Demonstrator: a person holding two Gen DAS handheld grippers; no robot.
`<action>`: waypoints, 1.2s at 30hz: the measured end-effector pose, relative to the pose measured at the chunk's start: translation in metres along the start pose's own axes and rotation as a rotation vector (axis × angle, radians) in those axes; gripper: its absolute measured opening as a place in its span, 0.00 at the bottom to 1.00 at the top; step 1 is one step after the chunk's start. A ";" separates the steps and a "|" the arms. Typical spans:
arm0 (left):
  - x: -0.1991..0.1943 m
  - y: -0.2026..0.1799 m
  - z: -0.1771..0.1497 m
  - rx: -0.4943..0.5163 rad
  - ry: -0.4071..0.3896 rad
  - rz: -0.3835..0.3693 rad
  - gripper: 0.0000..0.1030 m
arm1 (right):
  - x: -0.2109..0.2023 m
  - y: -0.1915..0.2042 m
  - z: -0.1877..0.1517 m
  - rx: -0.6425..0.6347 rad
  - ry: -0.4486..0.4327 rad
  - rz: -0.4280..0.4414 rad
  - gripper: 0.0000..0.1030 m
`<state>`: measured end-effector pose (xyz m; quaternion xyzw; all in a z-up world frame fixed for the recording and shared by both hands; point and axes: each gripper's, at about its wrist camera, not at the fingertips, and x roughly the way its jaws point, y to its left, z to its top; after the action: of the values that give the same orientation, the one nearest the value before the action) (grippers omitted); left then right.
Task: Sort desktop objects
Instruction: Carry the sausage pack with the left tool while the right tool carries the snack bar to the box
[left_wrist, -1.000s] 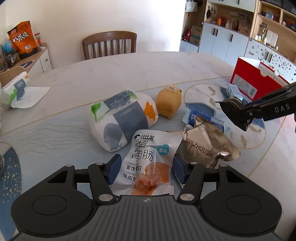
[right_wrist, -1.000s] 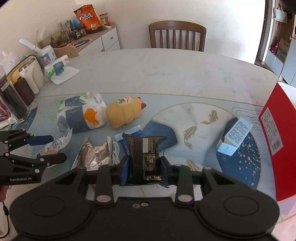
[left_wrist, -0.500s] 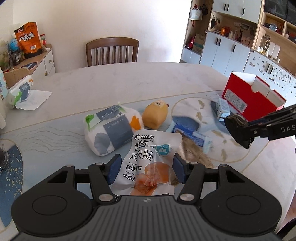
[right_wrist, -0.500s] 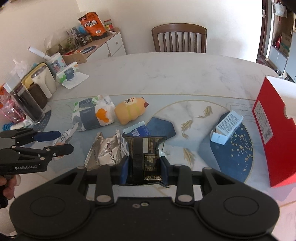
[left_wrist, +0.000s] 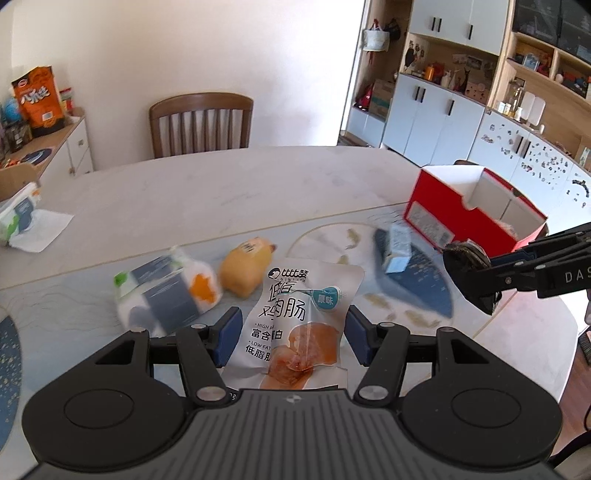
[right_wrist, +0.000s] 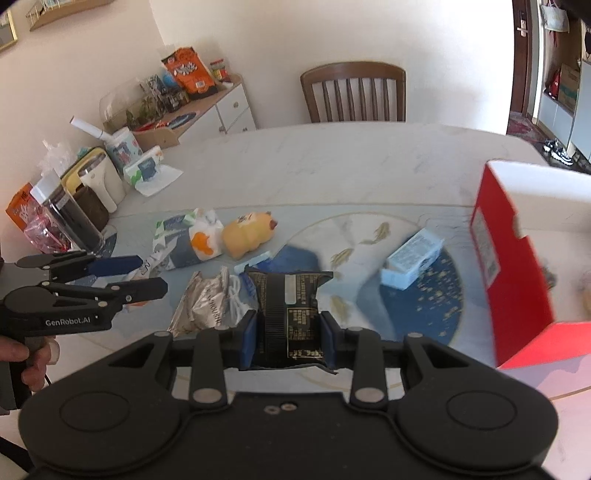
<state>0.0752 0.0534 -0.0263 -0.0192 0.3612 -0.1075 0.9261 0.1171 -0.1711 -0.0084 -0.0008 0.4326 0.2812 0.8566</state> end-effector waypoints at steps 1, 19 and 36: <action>0.001 -0.005 0.003 0.000 -0.001 -0.005 0.57 | -0.004 -0.004 0.001 0.001 -0.007 0.000 0.33; 0.032 -0.113 0.054 0.088 -0.031 -0.067 0.57 | -0.059 -0.100 0.017 0.033 -0.084 -0.056 0.33; 0.066 -0.199 0.103 0.182 -0.066 -0.135 0.57 | -0.089 -0.190 0.026 0.088 -0.160 -0.134 0.33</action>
<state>0.1548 -0.1593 0.0281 0.0373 0.3169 -0.2014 0.9261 0.1864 -0.3674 0.0281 0.0301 0.3736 0.2031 0.9046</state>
